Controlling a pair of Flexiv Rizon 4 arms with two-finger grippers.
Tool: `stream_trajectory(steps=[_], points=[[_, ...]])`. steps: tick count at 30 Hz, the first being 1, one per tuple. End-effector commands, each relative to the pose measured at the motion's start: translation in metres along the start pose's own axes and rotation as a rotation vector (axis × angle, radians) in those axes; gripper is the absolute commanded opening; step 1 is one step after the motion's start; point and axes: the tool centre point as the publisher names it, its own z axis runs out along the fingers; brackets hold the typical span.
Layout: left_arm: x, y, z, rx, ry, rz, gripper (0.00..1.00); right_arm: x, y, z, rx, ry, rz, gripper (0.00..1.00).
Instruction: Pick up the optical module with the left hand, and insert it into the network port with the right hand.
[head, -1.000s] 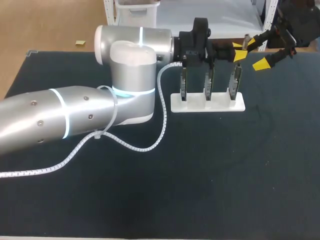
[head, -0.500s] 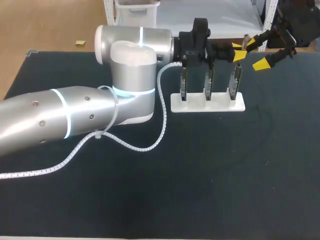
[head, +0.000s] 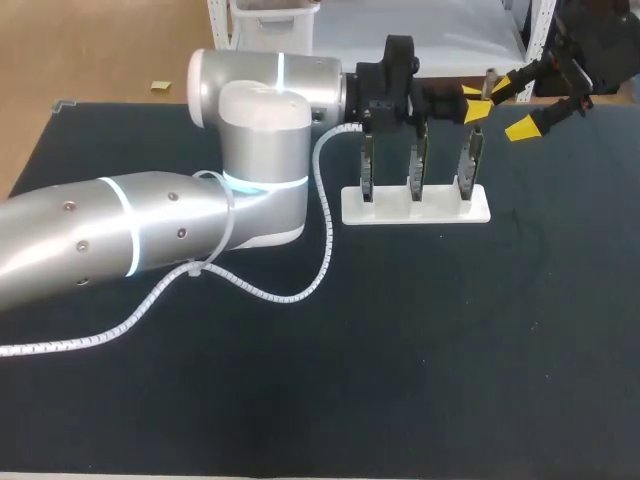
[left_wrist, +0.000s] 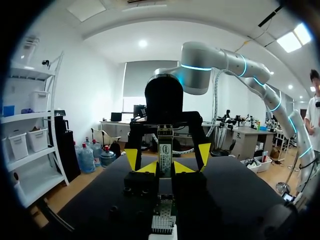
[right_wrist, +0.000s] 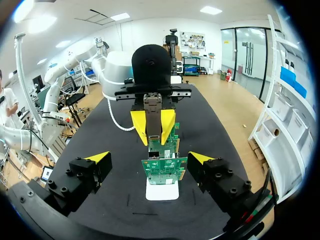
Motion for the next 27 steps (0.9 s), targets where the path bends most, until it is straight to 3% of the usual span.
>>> stream_trajectory(steps=[1,27], points=[[0.0003,-0.0004,-0.0026,-0.002,0.001,0.0,0.0,-0.0002,0.0021,0.0003,0.005,0.001,-0.001,1.0],[0.0006,-0.0006,-0.0044,-0.002,0.0,0.0,0.0,-0.0005,0.0015,-0.0004,0.011,0.004,0.002,1.0]])
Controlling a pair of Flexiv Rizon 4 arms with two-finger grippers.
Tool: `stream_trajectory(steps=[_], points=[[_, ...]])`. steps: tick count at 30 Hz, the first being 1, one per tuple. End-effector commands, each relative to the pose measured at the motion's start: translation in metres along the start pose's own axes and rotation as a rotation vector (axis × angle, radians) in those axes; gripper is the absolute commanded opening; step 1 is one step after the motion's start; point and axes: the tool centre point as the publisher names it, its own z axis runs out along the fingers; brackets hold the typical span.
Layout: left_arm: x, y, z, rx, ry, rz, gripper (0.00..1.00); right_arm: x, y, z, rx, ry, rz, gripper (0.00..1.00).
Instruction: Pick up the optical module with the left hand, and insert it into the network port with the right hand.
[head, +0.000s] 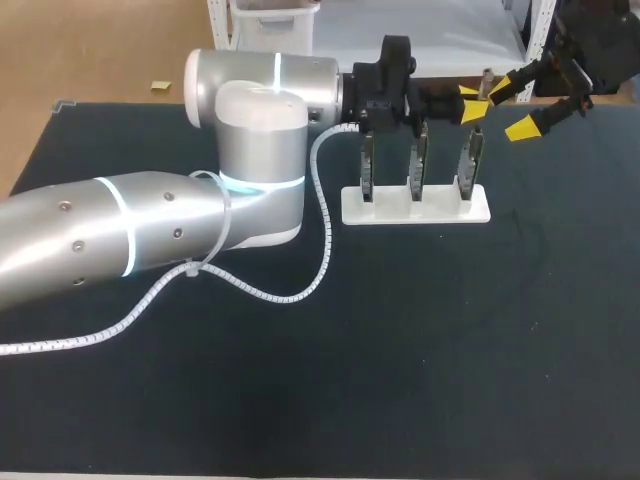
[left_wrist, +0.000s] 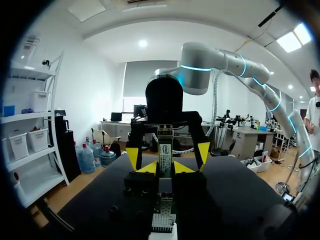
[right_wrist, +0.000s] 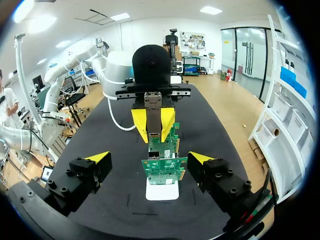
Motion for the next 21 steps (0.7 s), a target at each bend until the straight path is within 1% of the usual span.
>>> stream_trajectory(steps=[1,10,15,18,21], points=[[0.0,-0.001,0.0,-0.002,0.0,0.001,0.0,-0.001,0.001,-0.001,0.012,0.003,0.003,1.0],[0.0,-0.001,0.0,-0.002,0.0,0.001,0.0,-0.023,-0.001,-0.02,0.071,-0.006,-0.014,1.0],[0.0,-0.001,0.0,-0.002,0.0,0.001,0.0,-0.036,0.002,-0.023,0.063,-0.042,-0.015,1.0],[0.0,-0.001,0.0,-0.002,0.0,0.001,0.0,-0.041,0.001,-0.022,0.049,-0.056,0.006,1.0],[0.0,-0.001,0.0,-0.002,0.0,0.001,0.0,-0.044,0.001,-0.019,0.046,-0.048,0.013,1.0]])
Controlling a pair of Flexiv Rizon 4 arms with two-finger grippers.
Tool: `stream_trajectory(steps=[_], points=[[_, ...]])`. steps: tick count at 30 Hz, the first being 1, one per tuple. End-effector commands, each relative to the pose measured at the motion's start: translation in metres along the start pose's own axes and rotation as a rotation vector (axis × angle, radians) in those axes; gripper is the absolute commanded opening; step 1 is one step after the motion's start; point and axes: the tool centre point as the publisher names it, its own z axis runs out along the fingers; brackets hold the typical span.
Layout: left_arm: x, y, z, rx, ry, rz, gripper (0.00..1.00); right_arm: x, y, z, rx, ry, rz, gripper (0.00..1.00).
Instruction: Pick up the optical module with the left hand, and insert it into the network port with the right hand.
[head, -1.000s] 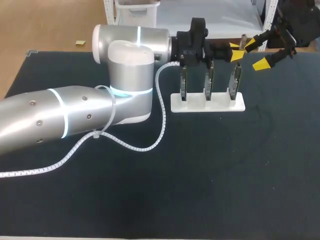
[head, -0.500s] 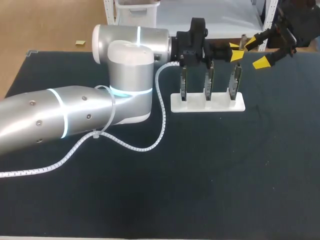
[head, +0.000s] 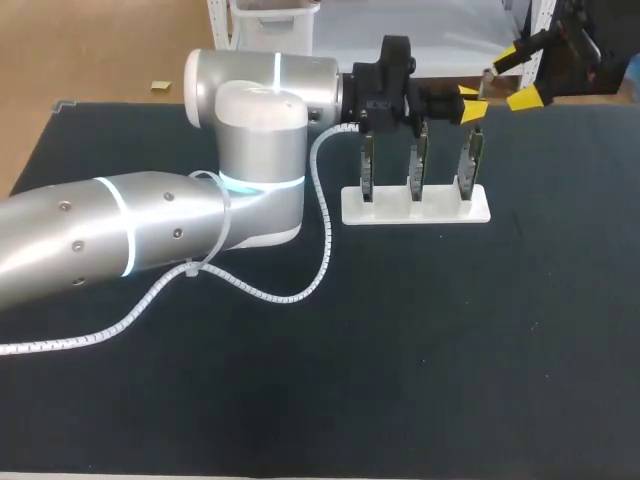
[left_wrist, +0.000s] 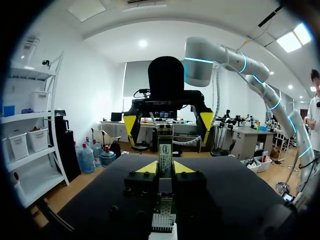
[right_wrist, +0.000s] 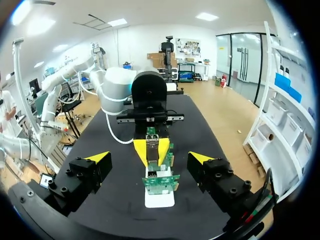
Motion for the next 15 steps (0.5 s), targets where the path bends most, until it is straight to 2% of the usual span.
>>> stream_trajectory(steps=[1,15], points=[[0.0,-0.001,0.0,-0.002,0.0,0.001,0.0,-0.004,0.0,0.004,-0.001,0.008,-0.002,1.0],[0.0,-0.001,0.0,-0.002,0.0,0.001,0.0,-0.018,-0.002,0.018,-0.013,0.009,-0.015,1.0]])
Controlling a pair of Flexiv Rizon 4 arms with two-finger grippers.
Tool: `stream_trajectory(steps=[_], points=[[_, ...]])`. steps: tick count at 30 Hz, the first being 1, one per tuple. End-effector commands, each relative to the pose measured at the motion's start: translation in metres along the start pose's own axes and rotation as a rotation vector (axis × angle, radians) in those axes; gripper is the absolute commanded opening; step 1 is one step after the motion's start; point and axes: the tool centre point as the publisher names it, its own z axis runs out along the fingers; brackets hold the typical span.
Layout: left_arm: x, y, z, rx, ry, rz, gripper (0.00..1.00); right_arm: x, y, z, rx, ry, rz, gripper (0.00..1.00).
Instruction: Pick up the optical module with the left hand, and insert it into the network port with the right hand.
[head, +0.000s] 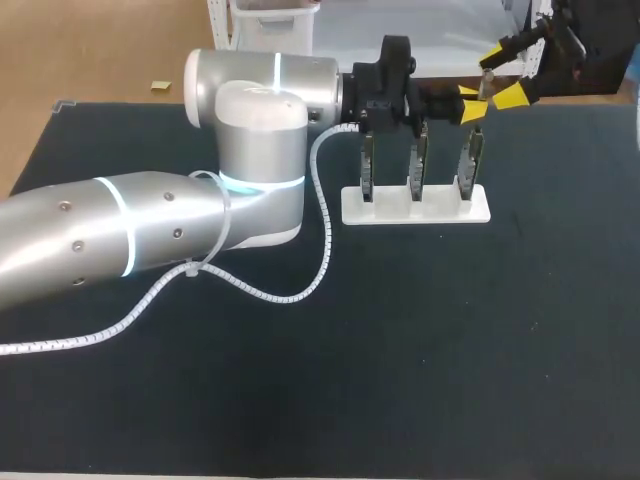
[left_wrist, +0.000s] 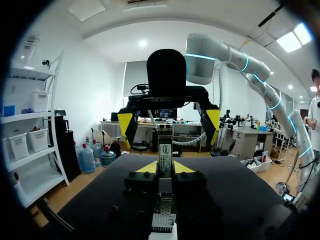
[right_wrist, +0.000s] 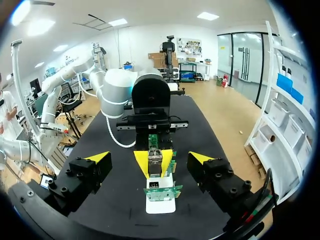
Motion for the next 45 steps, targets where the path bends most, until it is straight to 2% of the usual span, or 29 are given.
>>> stream_trajectory(steps=[1,21,22,23,25,26,45], points=[[0.0002,-0.0006,-0.0003,-0.002,0.0,0.001,0.0,-0.0042,-0.0042,0.0031,-0.004,0.005,-0.003,1.0],[0.0002,-0.0006,-0.0003,-0.002,0.0,0.001,0.0,-0.0095,-0.009,0.0042,0.003,0.017,-0.011,1.0],[0.0002,-0.0006,-0.0003,-0.002,0.0,0.001,0.0,-0.0096,-0.009,0.0044,0.004,0.017,-0.011,0.89],[0.0002,-0.0006,-0.0003,-0.002,0.0,0.001,0.0,-0.0096,-0.0089,0.0047,0.004,0.018,-0.012,0.42],[0.0002,-0.0006,-0.0003,-0.002,0.0,0.001,0.0,-0.0097,-0.0086,0.0051,0.006,0.018,-0.012,0.1],[0.0002,-0.0006,-0.0003,-0.002,0.0,0.001,0.0,-0.0097,-0.0084,0.0053,0.007,0.017,-0.013,0.0],[0.0002,-0.0006,-0.0003,-0.002,0.0,0.001,0.0,-0.0089,-0.0049,0.007,0.012,0.015,-0.012,0.0]])
